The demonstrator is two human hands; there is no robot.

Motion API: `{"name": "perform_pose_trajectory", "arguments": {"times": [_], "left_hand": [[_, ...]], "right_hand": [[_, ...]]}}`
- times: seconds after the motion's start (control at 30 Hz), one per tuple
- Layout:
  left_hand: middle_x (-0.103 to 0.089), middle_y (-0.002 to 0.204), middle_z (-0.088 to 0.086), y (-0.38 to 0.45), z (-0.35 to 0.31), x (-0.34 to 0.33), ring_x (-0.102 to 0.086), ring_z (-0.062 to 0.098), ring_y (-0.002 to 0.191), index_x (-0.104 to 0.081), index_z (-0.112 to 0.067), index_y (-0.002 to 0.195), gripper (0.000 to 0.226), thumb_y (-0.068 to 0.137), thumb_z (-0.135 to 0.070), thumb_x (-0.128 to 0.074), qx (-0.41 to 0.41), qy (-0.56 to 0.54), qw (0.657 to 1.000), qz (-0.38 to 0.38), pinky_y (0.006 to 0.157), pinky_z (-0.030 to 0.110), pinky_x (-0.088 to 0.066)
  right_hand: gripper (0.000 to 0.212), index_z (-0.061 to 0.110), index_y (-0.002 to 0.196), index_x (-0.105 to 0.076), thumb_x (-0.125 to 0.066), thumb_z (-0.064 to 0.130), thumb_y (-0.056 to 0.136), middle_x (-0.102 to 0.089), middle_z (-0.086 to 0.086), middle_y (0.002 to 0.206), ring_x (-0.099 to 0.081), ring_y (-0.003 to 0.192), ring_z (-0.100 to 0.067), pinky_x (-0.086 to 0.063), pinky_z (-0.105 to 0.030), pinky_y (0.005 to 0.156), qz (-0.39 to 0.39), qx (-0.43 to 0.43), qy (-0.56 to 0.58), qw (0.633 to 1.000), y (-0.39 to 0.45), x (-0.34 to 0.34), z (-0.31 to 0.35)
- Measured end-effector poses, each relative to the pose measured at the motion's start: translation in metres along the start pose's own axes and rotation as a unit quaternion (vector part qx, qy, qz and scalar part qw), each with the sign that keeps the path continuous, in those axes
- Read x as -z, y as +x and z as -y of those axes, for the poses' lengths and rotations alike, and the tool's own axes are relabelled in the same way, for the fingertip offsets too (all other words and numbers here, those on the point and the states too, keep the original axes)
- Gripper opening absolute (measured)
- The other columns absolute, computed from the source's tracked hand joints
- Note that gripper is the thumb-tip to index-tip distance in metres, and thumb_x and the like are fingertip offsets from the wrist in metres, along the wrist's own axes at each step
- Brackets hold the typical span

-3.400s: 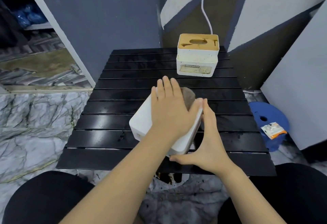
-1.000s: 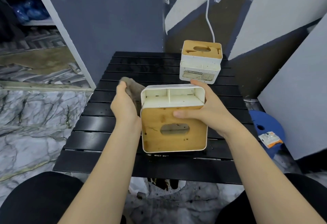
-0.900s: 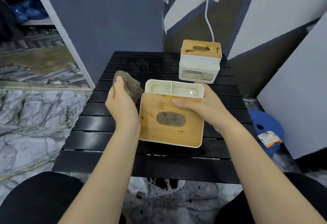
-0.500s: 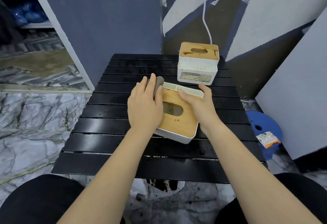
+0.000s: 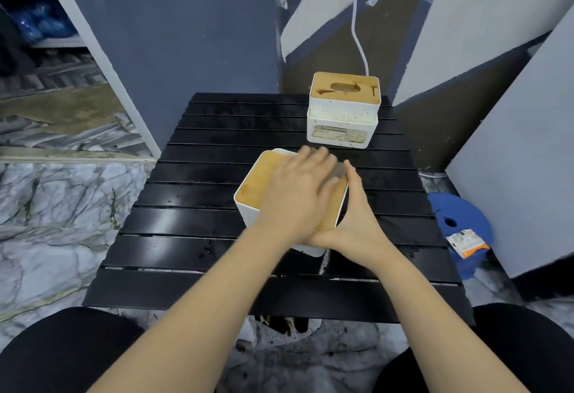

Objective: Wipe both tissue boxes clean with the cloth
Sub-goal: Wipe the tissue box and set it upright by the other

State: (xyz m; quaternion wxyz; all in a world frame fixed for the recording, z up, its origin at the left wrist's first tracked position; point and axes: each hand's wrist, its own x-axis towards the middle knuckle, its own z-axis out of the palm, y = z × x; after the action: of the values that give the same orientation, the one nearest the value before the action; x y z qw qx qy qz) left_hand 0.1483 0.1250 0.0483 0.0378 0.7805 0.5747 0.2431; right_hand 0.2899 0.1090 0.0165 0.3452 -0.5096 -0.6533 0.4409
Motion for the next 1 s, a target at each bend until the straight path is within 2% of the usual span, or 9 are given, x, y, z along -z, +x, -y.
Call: {"name": "perform_pose_trajectory", "arguments": {"times": [0.1, 0.23, 0.4, 0.47, 0.53, 0.63, 0.77, 0.87, 1.0], "left_hand": [[-0.061, 0.143, 0.0, -0.019, -0.018, -0.008, -0.046, 0.025, 0.141, -0.064, -0.02, 0.136, 0.049, 0.1, -0.039, -0.036, -0.023, -0.037, 0.998, -0.034, 0.118, 0.041, -0.031], [-0.066, 0.132, -0.008, -0.05, -0.009, 0.007, -0.045, 0.018, 0.14, -0.068, -0.025, 0.126, 0.035, 0.103, -0.036, -0.045, -0.082, -0.107, 0.991, -0.013, 0.114, 0.035, -0.029], [-0.063, 0.137, -0.007, -0.088, 0.038, 0.026, -0.049, 0.018, 0.138, -0.068, -0.02, 0.127, 0.03, 0.104, -0.027, -0.05, -0.137, -0.032, 0.988, -0.063, 0.114, 0.039, -0.035], [-0.062, 0.138, -0.004, -0.091, 0.066, 0.03, -0.052, 0.018, 0.136, -0.067, -0.016, 0.128, 0.029, 0.105, -0.02, -0.049, -0.07, -0.039, 0.989, -0.124, 0.112, 0.043, -0.04], [-0.062, 0.135, -0.015, -0.093, 0.072, 0.027, -0.052, 0.005, 0.134, -0.063, -0.018, 0.133, 0.031, 0.108, -0.019, -0.045, 0.071, -0.153, 0.97, -0.173, 0.112, 0.036, -0.042], [-0.062, 0.131, -0.024, -0.09, 0.044, 0.013, -0.052, -0.005, 0.129, -0.058, -0.02, 0.14, 0.036, 0.11, -0.027, -0.04, 0.264, -0.371, 0.857, -0.242, 0.112, 0.025, -0.041], [-0.066, 0.13, -0.008, -0.083, 0.013, -0.007, -0.059, 0.009, 0.123, -0.051, -0.028, 0.144, 0.04, 0.11, -0.041, -0.035, 0.397, -0.461, 0.73, -0.312, 0.105, 0.029, -0.049], [-0.052, 0.15, -0.011, -0.088, -0.006, -0.023, -0.049, 0.008, 0.137, -0.036, -0.033, 0.155, 0.048, 0.109, -0.044, -0.033, 0.432, -0.46, 0.72, -0.288, 0.114, 0.035, -0.041], [-0.044, 0.157, -0.009, -0.109, -0.041, -0.035, -0.042, 0.009, 0.143, -0.032, -0.033, 0.157, 0.051, 0.108, -0.045, -0.032, 0.425, -0.468, 0.731, -0.257, 0.119, 0.036, -0.036]], "right_hand": [[0.156, 0.03, 0.163, 0.003, -0.094, 0.054, 0.044, -0.013, 0.016, 0.17, -0.013, 0.155, 0.002, -0.024, -0.036, 0.128, 0.019, 0.025, -0.025, 0.999, 0.001, 0.004, -0.005], [0.142, 0.045, 0.158, -0.005, -0.091, 0.053, 0.046, -0.038, 0.006, 0.158, -0.037, 0.148, -0.014, -0.036, -0.044, 0.121, 0.041, 0.015, -0.028, 0.999, 0.001, 0.011, -0.01], [0.121, 0.048, 0.14, -0.021, -0.097, 0.04, 0.047, -0.04, 0.02, 0.137, -0.043, 0.13, -0.006, -0.041, -0.029, 0.106, 0.032, 0.037, -0.066, 0.997, -0.001, 0.014, 0.001], [0.116, 0.054, 0.132, -0.02, -0.101, 0.034, 0.051, -0.034, 0.034, 0.129, -0.04, 0.125, 0.006, -0.038, -0.018, 0.096, 0.029, 0.044, -0.079, 0.996, -0.003, 0.014, 0.006], [0.11, 0.06, 0.124, -0.022, -0.101, 0.034, 0.052, -0.03, 0.041, 0.125, -0.033, 0.122, 0.019, -0.034, -0.01, 0.09, 0.021, 0.048, -0.086, 0.995, -0.006, 0.011, 0.008], [0.111, 0.056, 0.131, -0.026, -0.099, 0.052, 0.047, -0.031, 0.038, 0.128, -0.033, 0.126, 0.009, -0.033, -0.013, 0.094, -0.02, 0.062, -0.097, 0.993, -0.013, 0.0, 0.012], [0.128, 0.026, 0.141, -0.035, -0.073, 0.094, 0.04, -0.038, 0.016, 0.13, -0.032, 0.129, -0.009, -0.039, -0.031, 0.105, -0.093, 0.068, -0.185, 0.976, -0.022, -0.021, 0.019], [0.126, 0.01, 0.132, -0.043, -0.043, 0.107, 0.053, -0.048, -0.002, 0.123, -0.043, 0.115, -0.022, -0.042, -0.044, 0.104, -0.158, 0.074, -0.295, 0.94, -0.023, -0.034, 0.021], [0.113, -0.007, 0.13, -0.051, -0.012, 0.091, 0.086, -0.061, -0.018, 0.111, -0.053, 0.109, -0.037, -0.029, -0.058, 0.117, -0.203, 0.049, -0.392, 0.896, -0.02, -0.049, 0.023]]}}
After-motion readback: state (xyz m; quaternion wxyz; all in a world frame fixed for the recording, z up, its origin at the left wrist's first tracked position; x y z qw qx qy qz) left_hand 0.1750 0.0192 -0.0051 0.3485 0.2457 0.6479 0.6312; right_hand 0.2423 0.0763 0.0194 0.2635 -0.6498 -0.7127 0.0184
